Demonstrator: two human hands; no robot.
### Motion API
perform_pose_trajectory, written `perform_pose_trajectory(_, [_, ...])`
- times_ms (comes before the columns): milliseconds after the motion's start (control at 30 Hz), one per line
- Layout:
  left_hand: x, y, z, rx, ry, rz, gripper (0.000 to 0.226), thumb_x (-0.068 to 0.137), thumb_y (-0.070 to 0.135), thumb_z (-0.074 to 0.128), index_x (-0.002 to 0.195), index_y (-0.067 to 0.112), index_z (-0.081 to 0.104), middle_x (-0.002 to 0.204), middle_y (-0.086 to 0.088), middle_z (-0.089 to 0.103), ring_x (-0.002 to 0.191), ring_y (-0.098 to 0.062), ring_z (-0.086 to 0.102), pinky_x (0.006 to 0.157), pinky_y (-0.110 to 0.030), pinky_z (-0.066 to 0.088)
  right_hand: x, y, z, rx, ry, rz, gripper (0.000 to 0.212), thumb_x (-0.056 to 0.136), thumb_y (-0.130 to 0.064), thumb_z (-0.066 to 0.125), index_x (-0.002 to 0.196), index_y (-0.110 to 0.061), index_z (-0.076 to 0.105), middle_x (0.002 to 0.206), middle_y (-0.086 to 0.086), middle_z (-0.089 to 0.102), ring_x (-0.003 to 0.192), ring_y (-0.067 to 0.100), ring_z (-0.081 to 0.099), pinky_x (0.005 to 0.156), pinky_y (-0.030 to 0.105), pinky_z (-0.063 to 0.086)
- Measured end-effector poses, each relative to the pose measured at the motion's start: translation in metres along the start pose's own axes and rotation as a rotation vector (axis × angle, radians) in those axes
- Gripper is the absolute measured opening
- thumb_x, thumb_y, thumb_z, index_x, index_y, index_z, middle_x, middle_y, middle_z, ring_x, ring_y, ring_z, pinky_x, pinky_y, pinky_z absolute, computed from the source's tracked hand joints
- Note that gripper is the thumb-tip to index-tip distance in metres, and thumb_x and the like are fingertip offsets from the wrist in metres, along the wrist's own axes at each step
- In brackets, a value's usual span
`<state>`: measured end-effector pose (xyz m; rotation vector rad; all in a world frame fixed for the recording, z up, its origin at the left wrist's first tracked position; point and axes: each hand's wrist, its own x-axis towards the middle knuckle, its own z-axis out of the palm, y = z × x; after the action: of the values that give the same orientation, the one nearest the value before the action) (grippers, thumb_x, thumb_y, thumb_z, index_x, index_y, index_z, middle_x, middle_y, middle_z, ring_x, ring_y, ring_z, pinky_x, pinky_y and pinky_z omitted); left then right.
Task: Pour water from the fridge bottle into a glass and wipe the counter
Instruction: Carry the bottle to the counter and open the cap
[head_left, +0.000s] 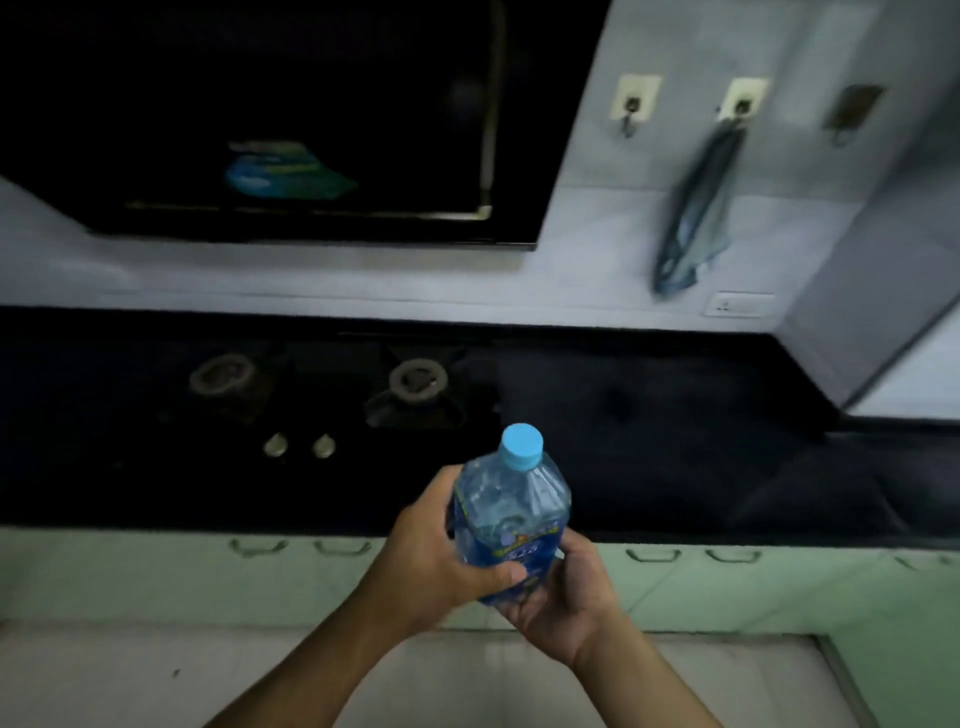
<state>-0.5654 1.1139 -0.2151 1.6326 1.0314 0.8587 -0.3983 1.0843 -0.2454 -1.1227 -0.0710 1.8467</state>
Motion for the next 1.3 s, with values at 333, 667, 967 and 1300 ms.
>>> perform_pose_trajectory(333, [0.159, -0.015, 0.086, 0.018, -0.286, -0.038, 0.074, 0.056, 0.036, 0.096, 0.117, 0.045, 0.056, 0.116, 0.014, 0.071, 0.107, -0.011, 0.071, 0.088, -0.04, 0.061, 0.05, -0.108, -0.08, 0.242, 0.239, -0.13, 0.041, 0.088, -0.026, 0.057, 0.107, 0.006, 0.074, 0.112, 0.024, 0.072, 0.083, 0.037, 0.075, 0.07, 0.047, 0.063])
perform_pose_trajectory(667, [0.277, -0.035, 0.219, 0.13, -0.195, -0.16, 0.08, 0.052, 0.04, 0.095, 0.122, 0.037, 0.057, 0.113, 0.017, 0.07, 0.104, 0.006, 0.065, 0.081, -0.012, 0.053, 0.122, -0.238, -0.198, 0.252, 0.247, -0.005, 0.047, 0.095, -0.032, 0.046, 0.091, 0.001, 0.08, 0.104, 0.023, 0.075, 0.081, 0.035, 0.076, 0.065, 0.041, 0.061])
perform_pose_trajectory(967, [0.34, -0.073, 0.285, 0.167, 0.002, -0.335, 0.075, 0.061, 0.02, 0.097, 0.123, 0.029, 0.057, 0.111, 0.012, 0.07, 0.098, 0.012, 0.064, 0.073, -0.005, 0.05, 0.194, -0.314, -0.237, 0.211, 0.258, 0.139, 0.045, 0.1, -0.031, 0.042, 0.113, 0.0, 0.072, 0.111, 0.024, 0.072, 0.1, 0.038, 0.072, 0.081, 0.047, 0.061])
perform_pose_trajectory(1300, [0.405, -0.097, 0.324, 0.202, 0.056, -0.407, 0.071, 0.062, 0.019, 0.094, 0.118, 0.035, 0.053, 0.102, 0.018, 0.068, 0.085, 0.015, 0.064, 0.062, -0.002, 0.046, 0.257, -0.366, -0.239, 0.22, 0.421, 0.094, 0.044, 0.098, -0.029, 0.039, 0.116, -0.003, 0.07, 0.117, 0.022, 0.07, 0.114, 0.04, 0.064, 0.102, 0.054, 0.049])
